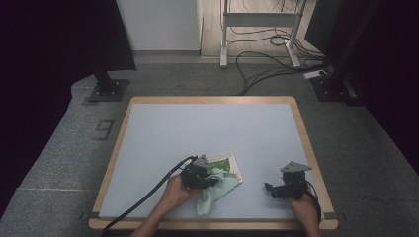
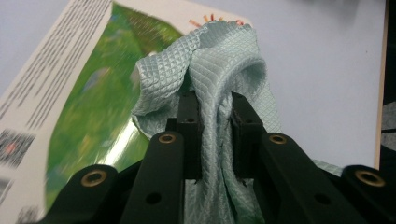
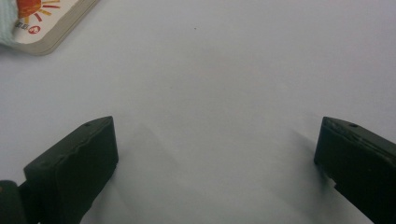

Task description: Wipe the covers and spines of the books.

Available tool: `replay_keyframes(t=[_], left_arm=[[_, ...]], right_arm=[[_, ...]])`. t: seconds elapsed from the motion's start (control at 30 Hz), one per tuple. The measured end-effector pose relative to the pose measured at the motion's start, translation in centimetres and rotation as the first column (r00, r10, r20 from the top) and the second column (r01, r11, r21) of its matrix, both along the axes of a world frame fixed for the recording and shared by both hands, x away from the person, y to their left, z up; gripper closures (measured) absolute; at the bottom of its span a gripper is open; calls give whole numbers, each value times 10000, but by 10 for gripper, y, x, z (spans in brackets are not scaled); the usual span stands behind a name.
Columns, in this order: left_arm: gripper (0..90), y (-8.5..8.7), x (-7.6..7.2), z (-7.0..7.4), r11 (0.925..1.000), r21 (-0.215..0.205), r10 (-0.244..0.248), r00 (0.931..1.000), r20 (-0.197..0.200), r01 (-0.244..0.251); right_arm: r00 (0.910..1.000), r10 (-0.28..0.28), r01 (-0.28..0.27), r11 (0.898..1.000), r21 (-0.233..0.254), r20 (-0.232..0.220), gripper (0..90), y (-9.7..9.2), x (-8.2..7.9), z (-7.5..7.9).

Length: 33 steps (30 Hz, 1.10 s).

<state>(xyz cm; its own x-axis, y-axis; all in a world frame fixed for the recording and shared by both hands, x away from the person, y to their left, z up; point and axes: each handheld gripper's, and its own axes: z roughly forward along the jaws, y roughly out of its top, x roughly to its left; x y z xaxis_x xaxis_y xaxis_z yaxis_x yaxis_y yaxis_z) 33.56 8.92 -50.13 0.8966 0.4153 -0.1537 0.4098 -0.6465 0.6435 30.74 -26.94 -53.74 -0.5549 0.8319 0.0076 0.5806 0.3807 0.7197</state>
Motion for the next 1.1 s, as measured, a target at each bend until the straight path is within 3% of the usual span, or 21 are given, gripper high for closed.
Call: replay_keyframes(t=[0.67,0.97,1.1], left_arm=[[772,45,-21,1,9985,-20,539,9985,94,-539],[772,64,-28,-2,9941,-516,947,9954,-123,-952],[775,67,-29,-1,9947,-458,916,9957,-114,-920]], right_arm=[[10000,-2,2,10000,-2,1,0,0,0,0],[10000,-2,2,10000,-2,1,0,0,0,0],[10000,-5,5,10000,0,-3,0,0,0,0]])
